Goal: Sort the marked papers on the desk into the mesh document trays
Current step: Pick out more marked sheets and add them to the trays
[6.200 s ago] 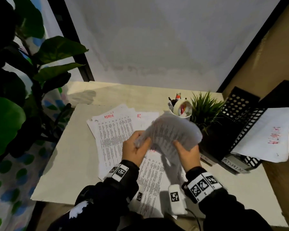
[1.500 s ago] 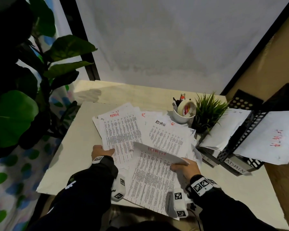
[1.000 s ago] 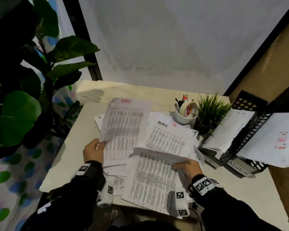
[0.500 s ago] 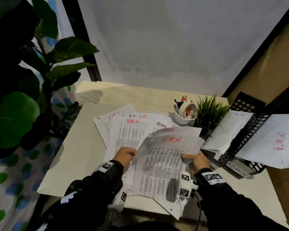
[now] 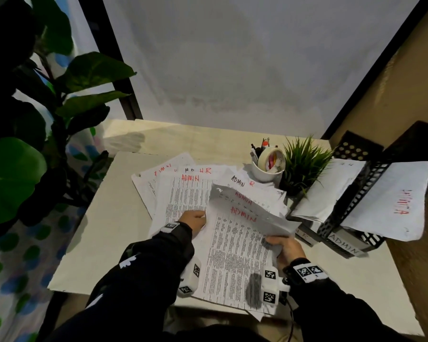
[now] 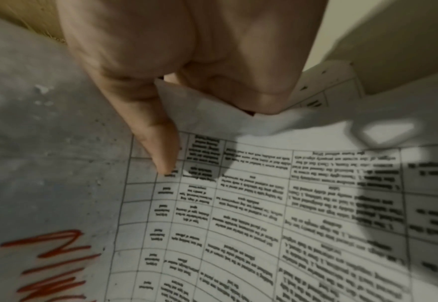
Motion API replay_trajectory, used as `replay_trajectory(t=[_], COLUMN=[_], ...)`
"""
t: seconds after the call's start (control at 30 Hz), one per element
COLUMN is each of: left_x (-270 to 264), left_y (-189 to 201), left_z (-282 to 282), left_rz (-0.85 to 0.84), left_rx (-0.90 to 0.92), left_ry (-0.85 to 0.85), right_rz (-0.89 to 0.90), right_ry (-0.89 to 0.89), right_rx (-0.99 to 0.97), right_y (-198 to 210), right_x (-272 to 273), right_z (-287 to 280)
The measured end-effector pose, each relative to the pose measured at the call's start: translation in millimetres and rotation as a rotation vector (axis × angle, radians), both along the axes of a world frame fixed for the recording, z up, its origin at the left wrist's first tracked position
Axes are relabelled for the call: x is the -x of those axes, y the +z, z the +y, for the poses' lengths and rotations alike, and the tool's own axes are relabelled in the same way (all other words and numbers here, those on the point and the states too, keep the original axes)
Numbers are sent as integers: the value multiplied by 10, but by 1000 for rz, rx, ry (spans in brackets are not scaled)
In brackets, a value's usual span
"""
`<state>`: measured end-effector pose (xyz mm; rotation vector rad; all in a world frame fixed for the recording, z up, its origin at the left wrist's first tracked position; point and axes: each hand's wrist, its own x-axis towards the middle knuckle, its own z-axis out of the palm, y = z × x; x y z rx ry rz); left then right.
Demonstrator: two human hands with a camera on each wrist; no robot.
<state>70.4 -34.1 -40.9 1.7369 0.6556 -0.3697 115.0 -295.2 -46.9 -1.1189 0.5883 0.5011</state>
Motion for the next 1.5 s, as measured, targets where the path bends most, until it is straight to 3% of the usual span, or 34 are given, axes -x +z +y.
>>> replay_trajectory(t=[0.27,0.47,0.6,0.73,0.8,0.9,1.03,1.13,1.27,1.5], left_x=[135,178,224,278,309,345,378,428,533,704], left_y=[239,368,261,144,110,78,35,21,64,284], left_z=[220,114,24,237,366,424,422,467,611,774], left_rz=[-140,-86,0,71,200,383,451,412,255,73], left_rx=[151,205,-20,-393,-539,-564,-657,-618,-558,-627], left_ry=[336,259,145,213,275,270,276,380,438,374], right_rz=[-13,-91,-80,-15,-34,-116,11,-5,-39,16], right_ry=[54,88,222,171,168,250,334,247,133,187], right_rx=[62,127,375,331,281,215,376,361,186,200], right_y=[19,129,51,45,79,20,34,47,69,204], right_x=[-226,-358,-404,-409,-337,-262,-206,-185,-124,-100], right_z=[13,210,193,121,106,45,45,37,87,143])
